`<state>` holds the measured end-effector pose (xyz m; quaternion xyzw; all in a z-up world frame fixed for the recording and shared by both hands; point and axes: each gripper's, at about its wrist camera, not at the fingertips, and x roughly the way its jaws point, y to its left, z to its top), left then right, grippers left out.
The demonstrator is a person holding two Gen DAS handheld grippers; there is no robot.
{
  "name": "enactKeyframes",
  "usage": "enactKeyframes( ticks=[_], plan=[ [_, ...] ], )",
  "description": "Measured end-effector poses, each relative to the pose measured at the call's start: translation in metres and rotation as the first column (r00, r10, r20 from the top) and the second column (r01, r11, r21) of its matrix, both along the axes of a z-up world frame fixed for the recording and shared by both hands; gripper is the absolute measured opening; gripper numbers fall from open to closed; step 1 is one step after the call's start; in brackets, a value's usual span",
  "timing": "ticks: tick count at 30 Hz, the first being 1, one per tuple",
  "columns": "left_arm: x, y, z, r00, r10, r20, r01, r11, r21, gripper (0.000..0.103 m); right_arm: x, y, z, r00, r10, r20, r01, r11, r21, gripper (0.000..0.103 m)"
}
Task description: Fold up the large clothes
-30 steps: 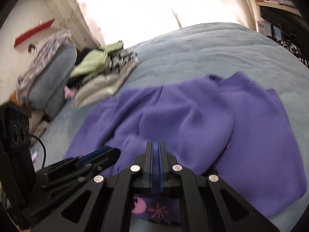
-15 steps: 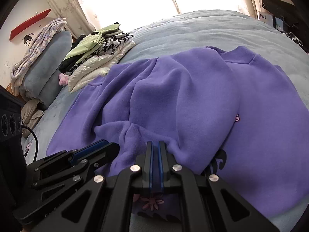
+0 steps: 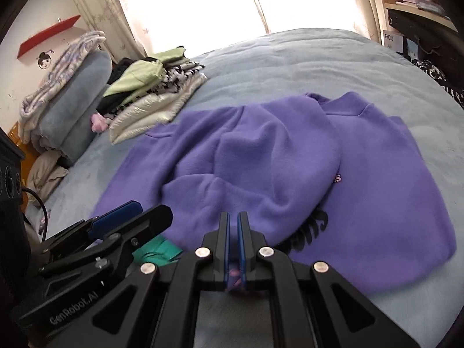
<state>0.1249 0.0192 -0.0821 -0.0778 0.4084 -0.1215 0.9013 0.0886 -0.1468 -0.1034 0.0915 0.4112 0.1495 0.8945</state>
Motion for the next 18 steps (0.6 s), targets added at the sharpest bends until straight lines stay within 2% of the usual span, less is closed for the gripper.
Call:
enactKeyframes(
  ticks=[7,10,14,18],
  plan=[
    [-0.04,0.026,0.025,0.999,0.031,0.012,-0.03,0.998,-0.053,0.053,-0.042,0.005,0.028,0.998,-0.009,0.07,0.01,1.0,-0.021,0.005],
    [-0.057,0.039,0.03,0.998,0.058,0.015,-0.057,0.996,-0.069,0.058,-0.055,0.004,0.032,0.997,-0.011,0.072,0.012,1.0,-0.011,0.005],
    [-0.072,0.054,0.028,0.996,0.086,-0.003,-0.086,0.992,-0.093,0.061,-0.067,0.003,0.028,0.999,-0.022,0.05,0.022,1.0,-0.01,0.005],
    [-0.08,0.067,0.013,0.993,0.106,-0.05,-0.112,0.985,-0.131,0.061,-0.073,0.001,0.023,0.999,-0.032,0.025,0.033,0.999,-0.013,0.005]
  ],
)
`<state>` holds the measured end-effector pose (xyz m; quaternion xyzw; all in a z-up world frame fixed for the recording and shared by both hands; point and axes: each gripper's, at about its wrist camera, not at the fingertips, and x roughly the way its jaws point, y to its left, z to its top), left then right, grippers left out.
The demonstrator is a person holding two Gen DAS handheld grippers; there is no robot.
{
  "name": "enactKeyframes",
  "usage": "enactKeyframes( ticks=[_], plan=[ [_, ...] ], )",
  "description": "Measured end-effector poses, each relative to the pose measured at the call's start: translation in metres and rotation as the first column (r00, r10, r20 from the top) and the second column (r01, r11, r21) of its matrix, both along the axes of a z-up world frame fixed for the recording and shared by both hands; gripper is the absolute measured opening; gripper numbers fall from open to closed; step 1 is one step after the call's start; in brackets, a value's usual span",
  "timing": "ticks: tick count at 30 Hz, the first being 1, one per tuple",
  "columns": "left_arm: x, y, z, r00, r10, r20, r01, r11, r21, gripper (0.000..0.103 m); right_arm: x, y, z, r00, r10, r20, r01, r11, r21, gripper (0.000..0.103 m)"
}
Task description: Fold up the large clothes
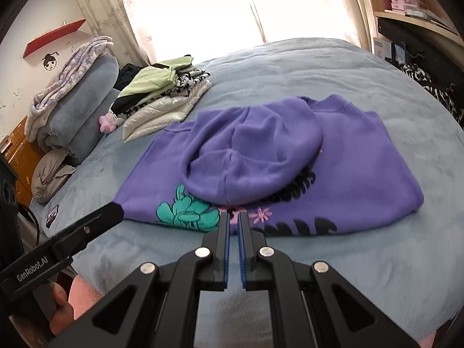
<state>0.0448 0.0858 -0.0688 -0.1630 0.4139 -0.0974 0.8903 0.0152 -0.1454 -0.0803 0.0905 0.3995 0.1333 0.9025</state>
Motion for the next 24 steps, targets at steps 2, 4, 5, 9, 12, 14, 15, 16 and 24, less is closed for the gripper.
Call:
enactKeyframes(
  ticks=[2,4,5,9,12,14,15,16,24],
  plan=[
    [-0.001,0.005,-0.012,1.0,0.011,-0.027,-0.012,1.0,-0.027,0.061,-0.002,0.001,-0.001,1.0,-0.001,-0.004,0.001,1.0,-0.004,0.005],
    [0.003,0.01,-0.026,0.998,0.021,-0.067,-0.025,0.998,-0.064,0.061,-0.004,0.003,-0.001,1.0,0.002,-0.001,-0.002,1.0,-0.01,0.005],
    [0.004,0.012,-0.031,0.996,0.026,-0.08,-0.033,0.996,-0.084,0.061,-0.004,0.004,-0.001,1.0,0.007,0.0,-0.007,1.0,-0.012,0.005],
    [0.012,0.027,-0.057,0.989,0.05,-0.142,-0.076,0.979,-0.187,0.061,-0.004,0.009,-0.003,1.0,0.028,0.014,-0.028,0.999,-0.023,0.005],
    [0.019,0.04,-0.076,0.982,0.08,-0.173,-0.123,0.959,-0.255,0.061,-0.001,0.013,-0.007,0.999,0.044,0.012,-0.043,0.999,-0.024,0.005],
    [0.024,0.048,-0.087,0.978,0.101,-0.182,-0.154,0.94,-0.304,0.061,0.003,0.016,-0.011,0.999,0.052,0.006,-0.052,0.998,-0.026,0.005],
    [0.027,0.052,-0.09,0.977,0.111,-0.18,-0.165,0.935,-0.315,0.061,0.005,0.017,-0.013,0.998,0.056,0.004,-0.056,0.998,-0.026,0.005],
    [0.031,0.055,-0.094,0.977,0.123,-0.172,-0.174,0.929,-0.326,0.061,0.007,0.018,-0.015,0.998,0.058,0.001,-0.058,0.998,-0.026,0.005],
    [0.073,0.07,-0.115,0.969,0.187,-0.159,-0.232,0.913,-0.335,0.061,0.04,0.027,-0.021,0.997,0.071,0.003,-0.071,0.997,-0.039,0.005]
  ],
)
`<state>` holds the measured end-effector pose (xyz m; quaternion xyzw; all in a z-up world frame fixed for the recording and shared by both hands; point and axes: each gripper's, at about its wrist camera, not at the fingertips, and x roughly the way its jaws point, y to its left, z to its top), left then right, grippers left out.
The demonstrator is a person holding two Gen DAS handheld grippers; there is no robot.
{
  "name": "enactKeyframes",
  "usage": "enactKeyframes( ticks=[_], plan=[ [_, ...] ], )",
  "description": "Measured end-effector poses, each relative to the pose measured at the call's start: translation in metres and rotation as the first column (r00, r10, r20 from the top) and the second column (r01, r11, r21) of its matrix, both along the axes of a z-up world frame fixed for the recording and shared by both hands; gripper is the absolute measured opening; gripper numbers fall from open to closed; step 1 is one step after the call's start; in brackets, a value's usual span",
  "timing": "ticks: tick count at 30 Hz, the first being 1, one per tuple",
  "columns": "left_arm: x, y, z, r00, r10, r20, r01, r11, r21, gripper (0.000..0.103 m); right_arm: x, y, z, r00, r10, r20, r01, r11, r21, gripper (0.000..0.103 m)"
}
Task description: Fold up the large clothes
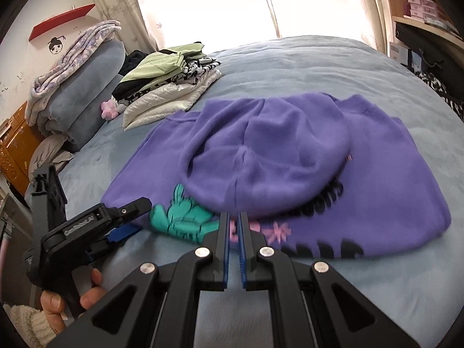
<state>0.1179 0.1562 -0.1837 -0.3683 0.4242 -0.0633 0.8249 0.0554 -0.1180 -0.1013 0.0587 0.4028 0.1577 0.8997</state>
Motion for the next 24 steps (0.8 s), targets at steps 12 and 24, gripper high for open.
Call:
enactKeyframes(
  ticks=[12,24],
  plan=[
    [0.058,0.033,-0.003,0.994,0.105,0.028,-0.104,0.994,-0.03,0.02,0.087,0.026,-0.035,1.0,-0.016,-0.014,0.014,0.994,-0.111,0.005],
    [0.054,-0.068,0.122,0.917,-0.195,0.347,0.054,0.925,0.377,0.015,0.084,0.004,-0.04,0.998,-0.013,-0.06,0.014,1.0,0.022,0.005]
  ],
)
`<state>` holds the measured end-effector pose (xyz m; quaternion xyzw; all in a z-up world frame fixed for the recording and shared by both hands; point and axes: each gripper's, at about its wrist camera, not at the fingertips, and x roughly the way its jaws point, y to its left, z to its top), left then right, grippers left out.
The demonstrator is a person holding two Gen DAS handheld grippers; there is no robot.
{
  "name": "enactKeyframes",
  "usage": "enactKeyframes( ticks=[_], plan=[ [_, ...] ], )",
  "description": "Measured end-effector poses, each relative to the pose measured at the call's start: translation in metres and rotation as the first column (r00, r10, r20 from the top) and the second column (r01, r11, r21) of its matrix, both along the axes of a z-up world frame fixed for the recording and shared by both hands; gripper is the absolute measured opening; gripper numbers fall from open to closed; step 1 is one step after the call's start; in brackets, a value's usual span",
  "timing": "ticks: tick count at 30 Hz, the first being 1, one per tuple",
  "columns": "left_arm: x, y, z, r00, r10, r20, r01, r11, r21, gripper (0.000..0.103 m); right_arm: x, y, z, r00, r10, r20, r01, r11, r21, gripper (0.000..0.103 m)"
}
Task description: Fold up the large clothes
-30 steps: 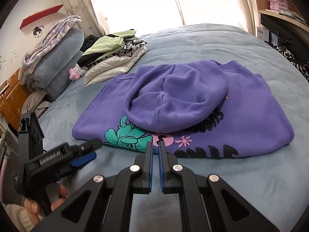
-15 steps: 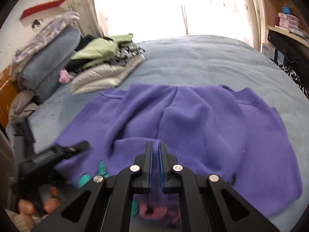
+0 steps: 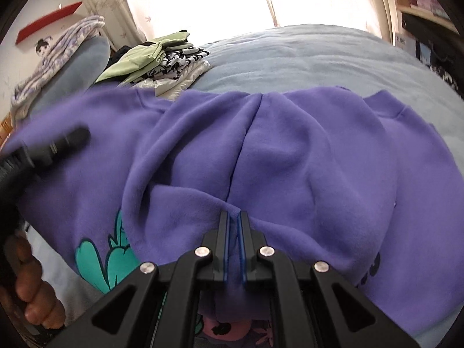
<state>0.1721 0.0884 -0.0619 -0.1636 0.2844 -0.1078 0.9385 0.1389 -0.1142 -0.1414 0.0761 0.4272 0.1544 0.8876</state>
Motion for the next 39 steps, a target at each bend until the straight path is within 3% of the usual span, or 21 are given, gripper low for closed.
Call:
enactKeyframes(
  ticks=[6,10,12,15,18,21,23,25,28,33,36,39],
  plan=[
    [0.005,-0.088,0.041,0.981,-0.183,0.068,0.177,0.98,0.087,0.015,0.002,-0.039,-0.001,0.995,-0.002,-0.099,0.021,0.981,0.194,0.005],
    [0.001,-0.149,0.051,0.949,-0.304,0.083,0.286,0.941,0.178,0.015,-0.007,-0.082,0.005,0.984,0.007,-0.177,0.053,0.941,0.334,0.005],
    [-0.002,-0.174,0.049,0.935,-0.349,0.064,0.329,0.92,0.213,0.015,-0.021,-0.116,0.011,0.981,-0.037,-0.188,0.104,0.928,0.357,0.005],
    [-0.006,-0.218,0.033,0.908,-0.42,-0.004,0.405,0.873,0.271,0.015,-0.044,-0.165,0.021,0.973,-0.166,-0.158,0.211,0.917,0.339,0.006],
    [-0.009,-0.261,0.006,0.878,-0.471,-0.08,0.469,0.815,0.34,0.015,-0.072,-0.222,0.029,0.936,-0.33,-0.121,0.351,0.881,0.316,0.006],
    [-0.008,-0.296,-0.033,0.852,-0.493,-0.177,0.519,0.75,0.409,0.016,-0.091,-0.257,0.027,0.9,-0.422,-0.108,0.434,0.851,0.296,0.006],
    [-0.009,-0.309,-0.055,0.842,-0.485,-0.234,0.537,0.718,0.443,0.016,-0.098,-0.267,0.021,0.884,-0.453,-0.116,0.467,0.838,0.282,0.006],
    [-0.014,-0.314,-0.066,0.843,-0.482,-0.238,0.533,0.696,0.481,0.016,-0.101,-0.275,0.012,0.872,-0.468,-0.145,0.49,0.824,0.284,0.006],
    [-0.019,-0.317,-0.061,0.845,-0.489,-0.217,0.525,0.68,0.512,0.02,-0.099,-0.277,0.005,0.869,-0.464,-0.169,0.494,0.819,0.293,0.006],
    [-0.014,-0.314,-0.043,0.822,-0.523,-0.225,0.563,0.683,0.466,0.056,-0.099,-0.275,0.008,0.878,-0.452,-0.153,0.478,0.829,0.29,0.006],
    [-0.02,-0.311,-0.036,0.812,-0.544,-0.211,0.575,0.684,0.449,0.064,-0.102,-0.278,0.009,0.883,-0.445,-0.147,0.469,0.833,0.293,0.006],
    [-0.03,-0.305,-0.027,0.787,-0.577,-0.218,0.611,0.677,0.412,0.067,-0.101,-0.281,0.014,0.888,-0.438,-0.141,0.46,0.84,0.289,0.006]
  ],
)
